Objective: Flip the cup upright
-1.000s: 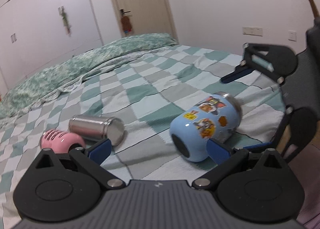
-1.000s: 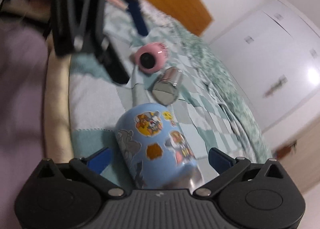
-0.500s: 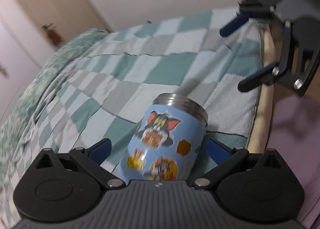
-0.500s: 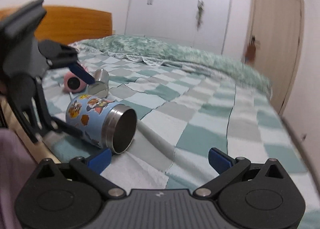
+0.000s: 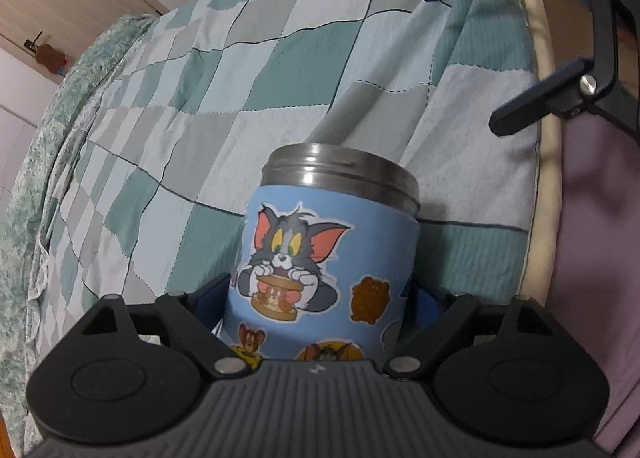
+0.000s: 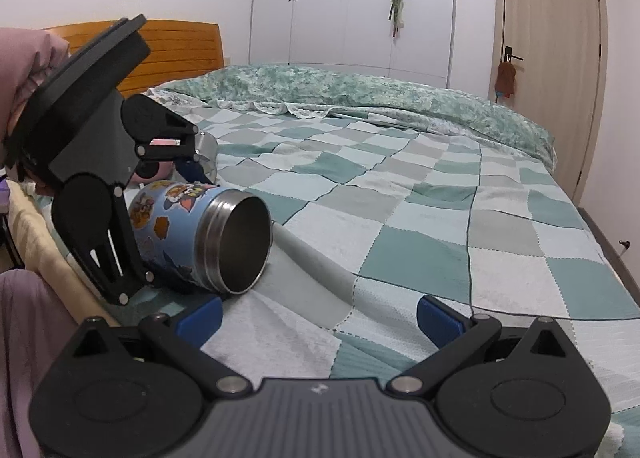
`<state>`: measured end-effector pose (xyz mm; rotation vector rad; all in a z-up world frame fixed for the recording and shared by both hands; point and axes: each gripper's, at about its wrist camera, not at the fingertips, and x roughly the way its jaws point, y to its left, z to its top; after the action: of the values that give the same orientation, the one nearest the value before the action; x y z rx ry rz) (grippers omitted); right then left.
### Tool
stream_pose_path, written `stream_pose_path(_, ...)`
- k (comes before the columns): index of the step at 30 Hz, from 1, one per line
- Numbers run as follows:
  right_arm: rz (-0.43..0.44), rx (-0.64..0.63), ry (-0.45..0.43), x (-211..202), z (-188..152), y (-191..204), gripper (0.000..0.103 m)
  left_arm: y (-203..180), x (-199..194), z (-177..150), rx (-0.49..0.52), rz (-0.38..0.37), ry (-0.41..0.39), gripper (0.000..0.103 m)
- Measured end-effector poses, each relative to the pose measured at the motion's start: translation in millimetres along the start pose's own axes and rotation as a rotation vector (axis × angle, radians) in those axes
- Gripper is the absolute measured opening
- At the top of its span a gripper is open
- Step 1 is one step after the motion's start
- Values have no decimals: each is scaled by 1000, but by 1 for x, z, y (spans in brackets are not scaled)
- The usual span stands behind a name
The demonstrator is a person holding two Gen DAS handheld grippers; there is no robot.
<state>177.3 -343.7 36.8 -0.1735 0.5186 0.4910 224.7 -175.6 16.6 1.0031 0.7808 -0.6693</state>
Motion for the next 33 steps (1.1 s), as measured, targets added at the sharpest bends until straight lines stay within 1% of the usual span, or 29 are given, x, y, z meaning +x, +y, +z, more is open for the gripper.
stream_pose_path(4,8,0,-6,3,-1,-3,103,6,-1,3,-75,-31,54,89)
stream_pose_path(8,15,-21,-17,5,3,-3,103,12,-4,4,-202,-55,131,89)
stream_pose_path(11,21,-48,-20,8,8,-1,103,13,-8,0,-313,-38,178,89)
stream_pose_path(13,26,-63,-21,11,12,1,103,16,-11,-4,-426,-27,212,89)
stream_pose_path(17,30,-84,-32,15,18,3,103,30,-16,-16,-700,-13,275,87)
stream_pose_path(19,35,-86,-43,16,20,4,103,36,-19,-23,-846,-3,292,87)
stream_pose_path(21,41,-88,-51,18,21,4,103,42,-24,-33,-1001,-15,300,87)
stream_pose_path(23,50,-87,-55,19,20,4,103,48,-28,-42,-1128,-33,303,87)
stream_pose_path(24,53,-86,-56,19,20,3,103,49,-30,-45,-1173,-36,304,87)
stream_pose_path(25,54,-84,-57,19,20,3,103,49,-31,-44,-1185,-34,302,87)
stream_pose_path(28,58,-82,-58,18,18,1,103,50,-30,-40,-1136,-40,312,87)
stream_pose_path(30,55,-83,-58,17,17,1,103,52,-26,-34,-1066,-58,318,92)
stream_pose_path(31,52,-81,-58,16,16,0,103,54,-22,-31,-1028,-65,315,103)
stream_pose_path(33,43,-76,-60,15,17,-1,103,55,-17,-22,-974,-56,315,103)
